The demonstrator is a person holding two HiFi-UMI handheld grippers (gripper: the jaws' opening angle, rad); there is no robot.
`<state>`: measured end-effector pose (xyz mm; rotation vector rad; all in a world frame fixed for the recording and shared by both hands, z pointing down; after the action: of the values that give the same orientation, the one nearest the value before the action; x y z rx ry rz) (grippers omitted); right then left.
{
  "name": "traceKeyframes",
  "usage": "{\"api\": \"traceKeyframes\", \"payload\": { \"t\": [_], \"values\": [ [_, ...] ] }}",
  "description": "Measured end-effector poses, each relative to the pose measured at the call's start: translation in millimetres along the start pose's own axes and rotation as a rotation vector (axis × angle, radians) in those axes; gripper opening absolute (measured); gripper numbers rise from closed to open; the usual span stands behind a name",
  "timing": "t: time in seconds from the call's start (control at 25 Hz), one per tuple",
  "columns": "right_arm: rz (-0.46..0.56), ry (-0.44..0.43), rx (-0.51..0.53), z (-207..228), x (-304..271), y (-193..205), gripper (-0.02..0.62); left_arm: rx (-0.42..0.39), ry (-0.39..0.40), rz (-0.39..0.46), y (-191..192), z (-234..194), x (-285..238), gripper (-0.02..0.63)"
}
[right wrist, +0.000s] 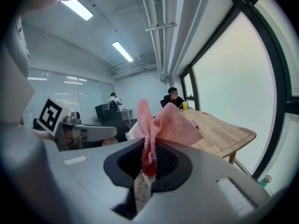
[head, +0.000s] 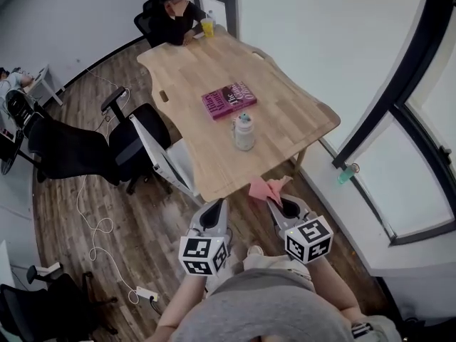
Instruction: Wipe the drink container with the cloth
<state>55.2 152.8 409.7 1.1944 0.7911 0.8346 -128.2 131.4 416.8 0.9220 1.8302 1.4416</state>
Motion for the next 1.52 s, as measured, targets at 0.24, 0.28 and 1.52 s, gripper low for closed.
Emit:
{"api": "traceKeyframes", "payload": {
  "t": [0.24,0.28,1.52],
  "values": [
    [-0.001,-0.038,0.007,33,-26,-5,0.025,0.004,-0.037,0.008,4,-3,-33,0.0],
    [-0.001,-0.043,0.007,38,-30,-6,0.025,0.005,-0.042,0.009,4,-4,-39,0.0],
    [0.013,-0.063,0.005,127,-138,-40,0.025,0.029,-0.143,-0.009,7,-51,-116,0.0]
  ]
}}
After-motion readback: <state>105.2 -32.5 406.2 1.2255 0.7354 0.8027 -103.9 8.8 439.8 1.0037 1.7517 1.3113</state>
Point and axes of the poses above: the fingertips, and each gripper's own axes: x backward along the fingers, z to its right, y out of its underside, the point moved 6 cm from there along x, backward along the fingers, and after that the axes turned 13 degrees about z, right-handed, at the moved point
